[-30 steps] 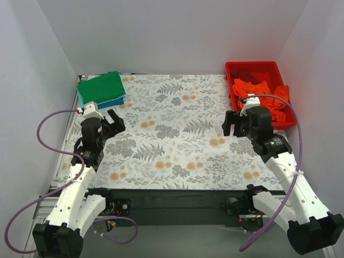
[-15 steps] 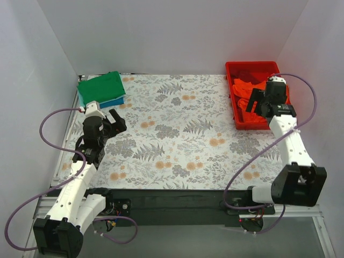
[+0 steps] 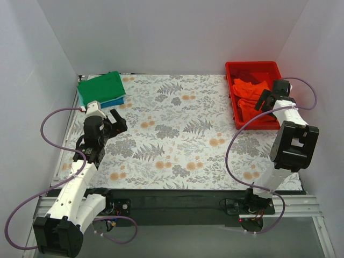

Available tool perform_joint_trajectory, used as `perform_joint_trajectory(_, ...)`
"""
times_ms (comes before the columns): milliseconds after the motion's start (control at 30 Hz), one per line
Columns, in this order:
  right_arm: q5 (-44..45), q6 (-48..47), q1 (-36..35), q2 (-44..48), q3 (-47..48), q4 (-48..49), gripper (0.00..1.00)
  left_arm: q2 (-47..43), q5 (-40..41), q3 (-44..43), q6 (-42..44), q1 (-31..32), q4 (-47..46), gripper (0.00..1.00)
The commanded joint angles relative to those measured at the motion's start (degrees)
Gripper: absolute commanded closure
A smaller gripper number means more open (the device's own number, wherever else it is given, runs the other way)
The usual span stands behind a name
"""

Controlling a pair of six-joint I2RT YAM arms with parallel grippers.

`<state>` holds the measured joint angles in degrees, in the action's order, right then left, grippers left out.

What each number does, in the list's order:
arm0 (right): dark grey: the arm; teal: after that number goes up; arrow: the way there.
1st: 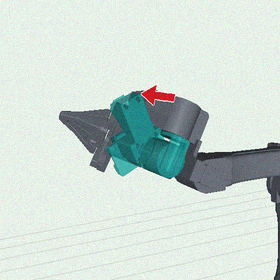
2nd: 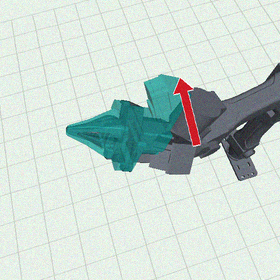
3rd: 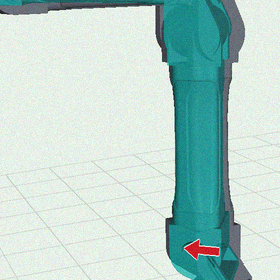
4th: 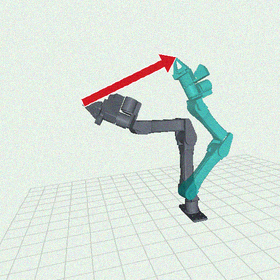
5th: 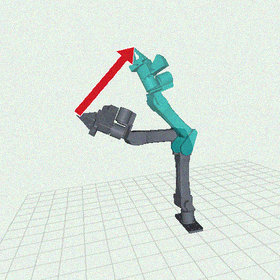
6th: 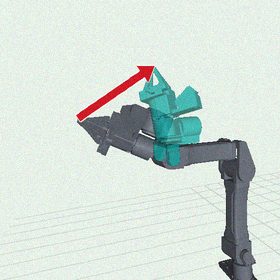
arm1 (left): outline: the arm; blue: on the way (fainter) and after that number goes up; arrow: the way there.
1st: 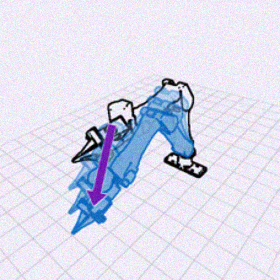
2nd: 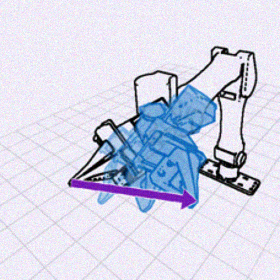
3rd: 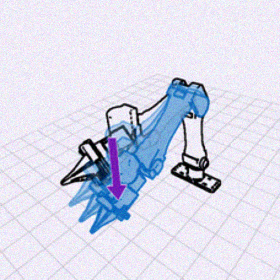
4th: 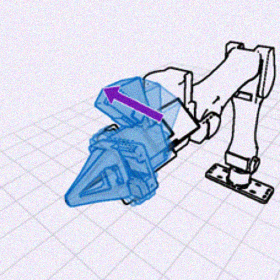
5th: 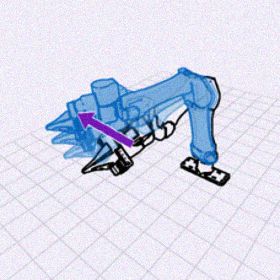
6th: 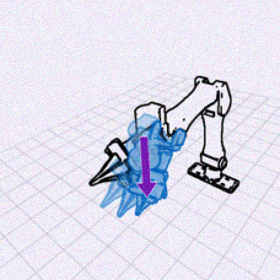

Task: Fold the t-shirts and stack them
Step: Grab the tshirt from the pile

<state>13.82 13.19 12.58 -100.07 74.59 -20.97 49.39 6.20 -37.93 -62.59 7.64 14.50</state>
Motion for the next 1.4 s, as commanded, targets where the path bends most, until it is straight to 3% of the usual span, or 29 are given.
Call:
perform_joint_trajectory(0,0.2,1.2,0.6,-2.8,3.1,7.1,0.14,-0.3,-0.9,-0.3,0.4,0.2,-1.3,0.03)
perform_joint_trajectory(167,-0.1,0.4,1.0,-7.9,6.3,8.0,0.15,0.4,-1.1,-0.3,0.4,0.2,-1.4,0.03)
perform_joint_trajectory(267,-0.3,-0.8,1.4,-10.8,8.1,8.1,0.26,0.8,-0.8,-0.4,0.5,0.2,-1.3,0.03)
perform_joint_trajectory(300,-0.4,-1.1,1.6,-11.6,8.8,8.1,0.38,0.9,-0.7,-0.3,0.5,0.2,-1.3,0.03)
perform_joint_trajectory(400,-0.7,-1.5,2.2,-11.3,9.5,8.1,0.56,0.8,-0.7,-0.2,0.6,0.2,-1.3,0.03)
perform_joint_trajectory(433,-0.6,-1.6,2.2,-10.5,9.1,8.1,0.73,0.9,-0.6,-0.2,0.7,0.2,-1.3,0.03)
perform_joint_trajectory(533,0.2,-0.4,2.2,-5.8,7.5,8.4,0.98,0.6,-0.2,-0.2,0.6,0.2,-1.3,0.03)
perform_joint_trajectory(900,2.0,7.8,1.7,22.5,-7.7,18.7,0.99,0.5,-1.5,-0.3,0.3,0.2,-1.3,0.03)
perform_joint_trajectory(1167,1.3,8.3,-1.0,32.7,-3.7,20.4,0.99,0.4,-2.0,-0.4,0.3,0.2,-1.3,0.03)
perform_joint_trajectory(1267,2.3,5.4,-3.5,38.5,-5.2,28.1,0.99,0.4,-2.9,-0.1,0.9,0.2,-1.3,0.03)
perform_joint_trajectory(1367,2.0,2.9,-5.4,42.3,-2.9,29.7,0.99,0.6,-2.9,0.0,1.0,0.2,-1.4,0.03)
